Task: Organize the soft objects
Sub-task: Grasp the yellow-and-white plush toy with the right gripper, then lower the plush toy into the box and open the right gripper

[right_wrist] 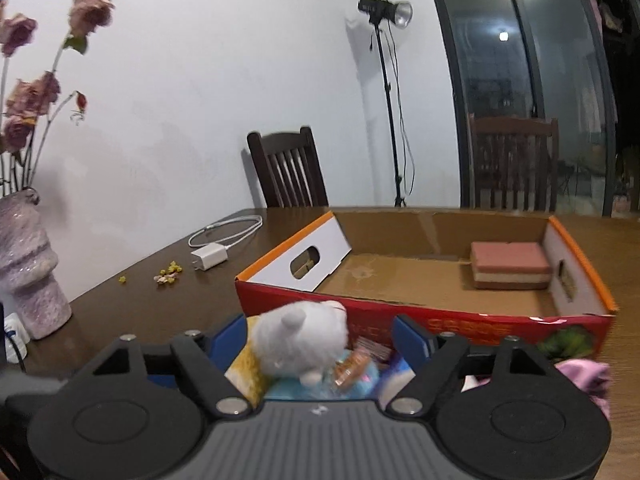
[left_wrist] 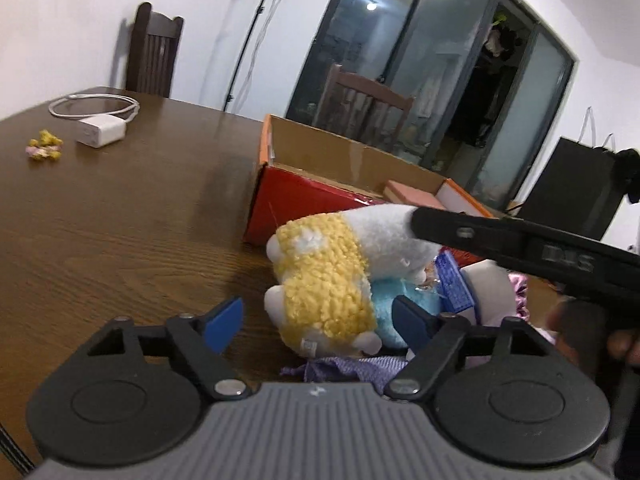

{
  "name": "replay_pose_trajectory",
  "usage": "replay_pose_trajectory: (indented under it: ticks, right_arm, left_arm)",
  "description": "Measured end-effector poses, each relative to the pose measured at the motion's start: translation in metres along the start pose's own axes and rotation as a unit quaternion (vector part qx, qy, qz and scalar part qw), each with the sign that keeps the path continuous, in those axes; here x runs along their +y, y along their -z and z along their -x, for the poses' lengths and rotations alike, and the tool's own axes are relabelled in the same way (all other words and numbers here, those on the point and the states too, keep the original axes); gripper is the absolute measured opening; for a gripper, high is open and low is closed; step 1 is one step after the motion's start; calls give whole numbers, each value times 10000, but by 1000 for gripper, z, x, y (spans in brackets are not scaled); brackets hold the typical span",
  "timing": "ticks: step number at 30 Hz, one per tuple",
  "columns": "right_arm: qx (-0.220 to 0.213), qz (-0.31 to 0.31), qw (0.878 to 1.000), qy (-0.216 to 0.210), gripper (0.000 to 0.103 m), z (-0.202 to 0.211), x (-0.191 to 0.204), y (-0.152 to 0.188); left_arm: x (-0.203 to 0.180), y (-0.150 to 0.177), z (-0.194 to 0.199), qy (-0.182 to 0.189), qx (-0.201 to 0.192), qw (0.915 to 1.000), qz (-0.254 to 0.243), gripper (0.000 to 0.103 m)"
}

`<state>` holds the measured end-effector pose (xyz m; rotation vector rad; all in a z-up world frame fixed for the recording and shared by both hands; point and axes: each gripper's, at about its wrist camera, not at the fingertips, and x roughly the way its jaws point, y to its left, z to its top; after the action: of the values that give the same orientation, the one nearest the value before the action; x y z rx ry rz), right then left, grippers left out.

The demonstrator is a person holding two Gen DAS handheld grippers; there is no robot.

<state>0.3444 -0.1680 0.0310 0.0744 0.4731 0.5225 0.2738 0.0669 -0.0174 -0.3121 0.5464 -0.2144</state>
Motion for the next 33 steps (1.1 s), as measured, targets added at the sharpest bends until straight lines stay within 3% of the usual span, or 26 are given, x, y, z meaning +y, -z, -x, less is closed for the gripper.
replay_pose_trajectory:
  ticks: [2, 3, 5, 11, 16, 22, 27, 33]
  right_arm:
    - [119, -52, 9999, -44, 72, -11, 0, 1]
    - [198, -76, 9997, -99, 69, -16, -1, 2]
    - [317, -67, 9993, -211, 55, -23, -1, 4]
    - [326, 40, 9993, -191, 48, -23, 2, 7]
    - [100, -39, 9996, -256, 46, -3, 6, 3]
    - [-314, -6, 9989, -347, 46, 49, 10, -1]
    - [-602, -244, 9966, -500, 45, 100, -3, 19]
    - [-644, -714, 9941, -499, 45, 137, -23, 42]
  left_arm:
    - [5, 0, -3, 116, 71, 9999, 51, 60]
    - [8, -1, -4, 238, 115, 9996, 124, 57]
    - [13, -2, -4, 385, 105, 9988, 266, 57]
    - [14, -2, -3, 425, 97, 9986, 285, 55]
    - [2, -9, 17, 448, -134, 9988, 116, 54]
    - [-31, -12, 59, 526, -402, 9976, -217, 54]
    - [-61, 3, 85, 650, -385, 9960, -476, 54]
    - [-87, 13, 95, 739, -336, 9945, -658, 52]
